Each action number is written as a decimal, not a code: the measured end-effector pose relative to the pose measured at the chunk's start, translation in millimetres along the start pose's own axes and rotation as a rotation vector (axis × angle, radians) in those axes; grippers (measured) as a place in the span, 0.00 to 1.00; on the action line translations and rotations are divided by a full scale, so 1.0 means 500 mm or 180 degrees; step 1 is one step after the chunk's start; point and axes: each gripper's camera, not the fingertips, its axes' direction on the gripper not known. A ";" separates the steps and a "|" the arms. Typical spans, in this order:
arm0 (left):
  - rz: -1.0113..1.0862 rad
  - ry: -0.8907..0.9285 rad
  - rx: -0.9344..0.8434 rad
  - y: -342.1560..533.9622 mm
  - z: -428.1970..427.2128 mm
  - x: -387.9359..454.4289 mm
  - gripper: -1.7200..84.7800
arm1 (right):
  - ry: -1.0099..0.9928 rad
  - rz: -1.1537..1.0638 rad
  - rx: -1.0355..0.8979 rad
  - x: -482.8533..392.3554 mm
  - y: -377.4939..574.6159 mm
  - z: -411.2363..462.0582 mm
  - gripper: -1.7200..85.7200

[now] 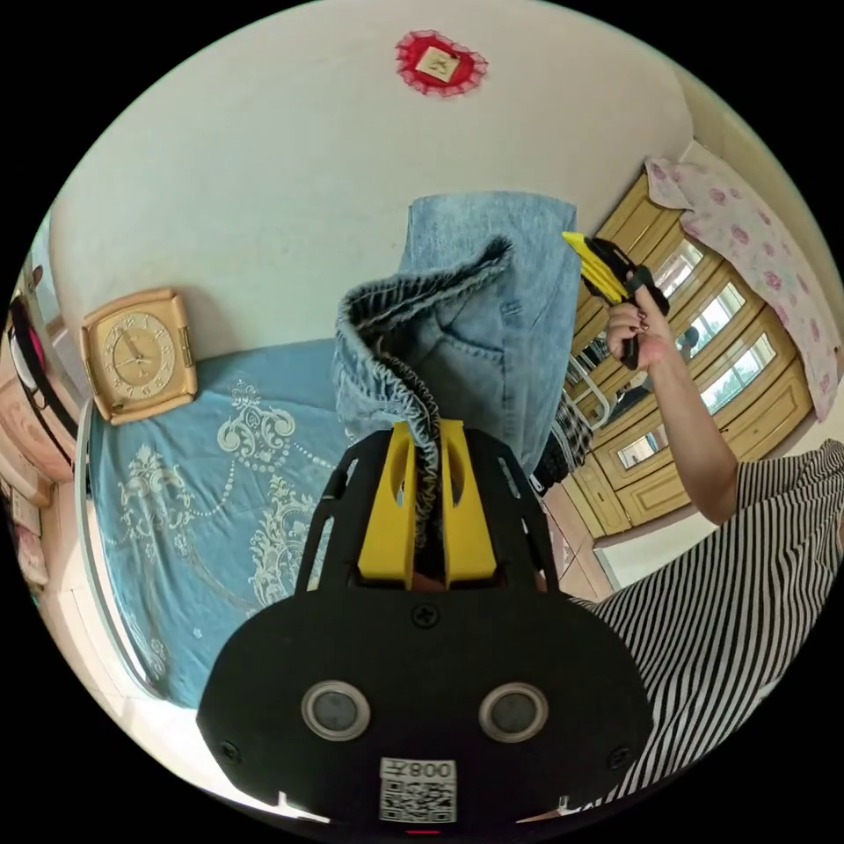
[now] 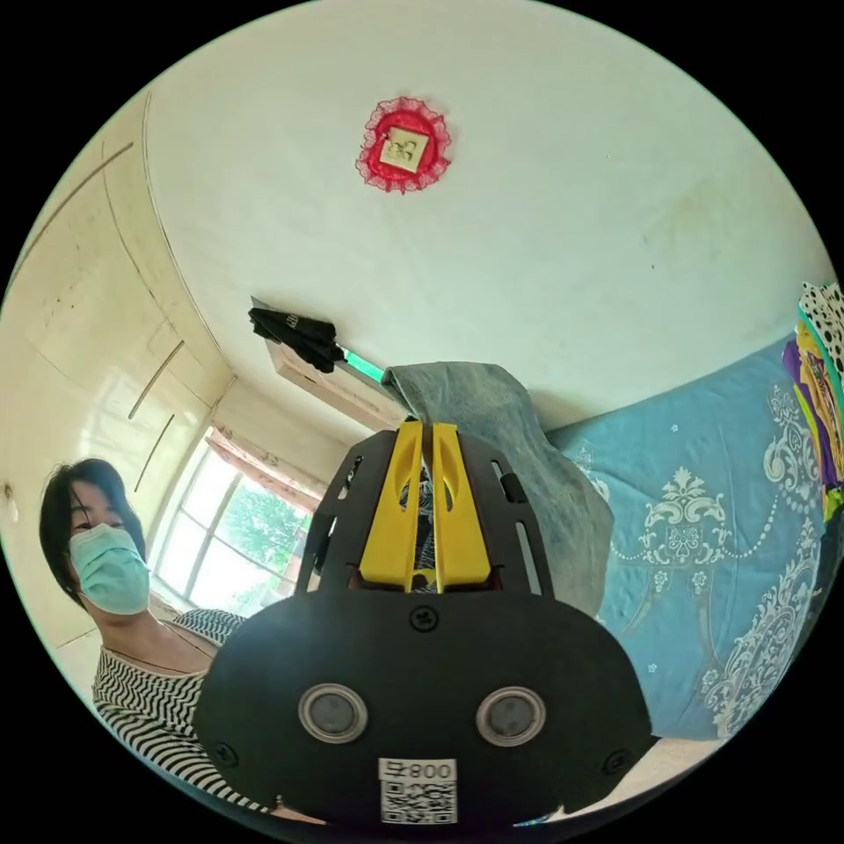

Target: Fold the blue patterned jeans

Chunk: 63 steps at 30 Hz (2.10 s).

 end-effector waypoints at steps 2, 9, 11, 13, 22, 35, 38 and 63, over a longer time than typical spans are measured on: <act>-0.0111 -0.0114 0.0029 0.021 -0.057 0.013 0.06 | 0.0139 0.0086 -0.0209 0.023 0.021 0.046 0.04; -0.0359 -0.0314 0.0255 0.063 -0.227 0.134 0.06 | 0.0897 0.0655 -0.1223 0.184 0.167 0.167 0.03; -0.0304 -0.0347 0.0179 0.059 -0.247 0.173 0.05 | 0.0976 0.0865 -0.1399 0.229 0.216 0.170 0.03; -0.0281 -0.0376 0.0018 0.054 -0.254 0.209 0.05 | 0.0653 0.1206 -0.1301 0.275 0.276 0.144 0.03; -0.0097 -0.0243 -0.0118 0.035 -0.316 0.375 0.05 | 0.0091 0.0498 -0.1243 0.207 0.346 0.161 0.13; 0.0002 -0.0171 0.0050 0.052 -0.480 0.504 0.05 | 0.1089 -0.1847 -0.1579 -0.050 0.428 0.370 0.16; 0.0135 -0.0141 0.0043 0.059 -0.520 0.525 0.05 | 0.1168 -0.1893 -0.1406 -0.064 0.429 0.385 0.07; 0.2087 0.1123 0.1641 0.100 -1.066 0.461 0.05 | 0.1575 -0.3549 0.1126 -0.544 0.081 0.259 0.03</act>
